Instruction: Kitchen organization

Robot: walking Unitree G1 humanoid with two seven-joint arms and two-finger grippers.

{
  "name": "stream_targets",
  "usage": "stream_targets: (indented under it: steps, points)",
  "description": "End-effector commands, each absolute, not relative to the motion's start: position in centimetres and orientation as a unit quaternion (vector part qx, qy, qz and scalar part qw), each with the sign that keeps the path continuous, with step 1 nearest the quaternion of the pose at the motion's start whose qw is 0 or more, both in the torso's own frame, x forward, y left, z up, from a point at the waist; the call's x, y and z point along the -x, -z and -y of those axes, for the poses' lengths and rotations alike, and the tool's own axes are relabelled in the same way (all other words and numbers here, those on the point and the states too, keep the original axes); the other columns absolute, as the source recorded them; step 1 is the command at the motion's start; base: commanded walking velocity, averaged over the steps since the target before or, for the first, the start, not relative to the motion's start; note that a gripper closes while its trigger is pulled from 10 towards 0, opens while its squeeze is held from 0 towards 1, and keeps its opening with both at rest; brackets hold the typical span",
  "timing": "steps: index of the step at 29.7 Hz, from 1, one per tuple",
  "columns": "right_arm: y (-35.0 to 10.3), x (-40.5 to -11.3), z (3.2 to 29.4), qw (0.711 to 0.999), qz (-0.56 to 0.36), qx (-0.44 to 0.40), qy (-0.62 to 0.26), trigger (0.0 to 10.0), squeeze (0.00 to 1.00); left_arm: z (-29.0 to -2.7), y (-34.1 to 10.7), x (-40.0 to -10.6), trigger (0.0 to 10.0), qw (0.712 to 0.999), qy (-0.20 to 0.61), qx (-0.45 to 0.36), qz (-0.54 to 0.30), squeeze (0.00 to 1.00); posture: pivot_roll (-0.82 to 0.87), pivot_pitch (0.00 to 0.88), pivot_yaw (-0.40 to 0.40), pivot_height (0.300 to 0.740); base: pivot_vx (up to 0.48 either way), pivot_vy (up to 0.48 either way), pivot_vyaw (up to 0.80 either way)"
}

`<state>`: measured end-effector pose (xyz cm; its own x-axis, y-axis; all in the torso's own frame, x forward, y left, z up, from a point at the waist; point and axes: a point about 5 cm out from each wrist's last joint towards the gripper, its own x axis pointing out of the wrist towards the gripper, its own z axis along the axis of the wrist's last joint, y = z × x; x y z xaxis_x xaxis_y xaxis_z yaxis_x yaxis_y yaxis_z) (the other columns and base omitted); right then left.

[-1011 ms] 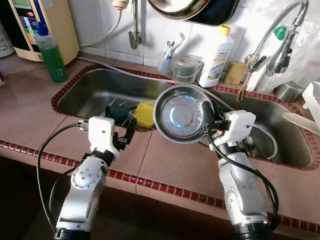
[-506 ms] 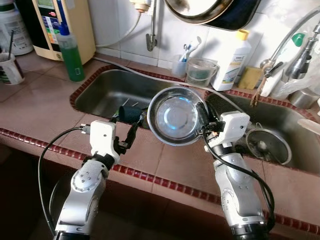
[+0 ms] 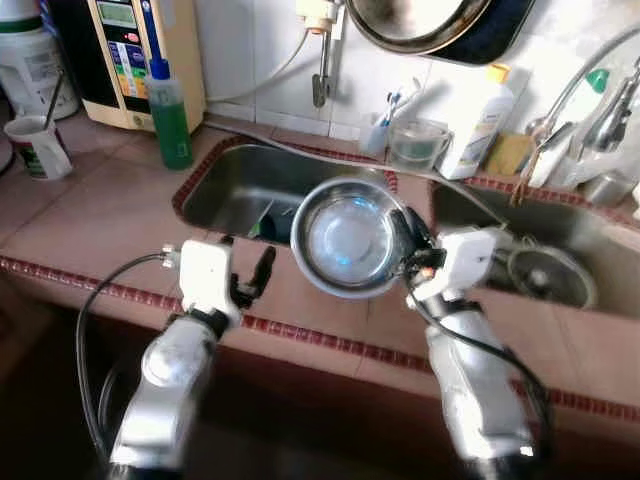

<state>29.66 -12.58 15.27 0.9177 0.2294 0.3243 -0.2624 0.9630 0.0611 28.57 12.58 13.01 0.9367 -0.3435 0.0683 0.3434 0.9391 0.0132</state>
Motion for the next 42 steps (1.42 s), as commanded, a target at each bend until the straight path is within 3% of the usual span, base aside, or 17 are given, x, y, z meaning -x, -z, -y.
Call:
stream_targets:
  steps: [1, 27, 42]
  points:
    - [-16.0, -29.6, 12.4, 0.975, 0.175, -0.053, -0.128, 10.0, 0.00, -12.7, -13.5, -28.7, 10.0, 0.984, 0.174, -0.011, 0.044, 0.00, -0.10, 0.021, -0.055, 0.740, 0.000, 0.000, 0.00]
    - [-13.9, -27.5, 12.9, 0.980, 0.139, -0.028, -0.140, 10.0, 0.00, -14.0, -13.4, -26.9, 10.0, 0.980, 0.184, -0.046, 0.064, 0.00, -0.10, 0.023, -0.069, 0.740, 0.000, 0.000, 0.00]
    - [-13.8, -27.4, 12.7, 0.979, 0.138, -0.024, -0.145, 10.0, 0.00, -13.5, -13.4, -26.9, 10.0, 0.977, 0.200, -0.045, 0.065, 0.00, -0.11, 0.018, -0.065, 0.740, 0.316, 0.000, 0.00]
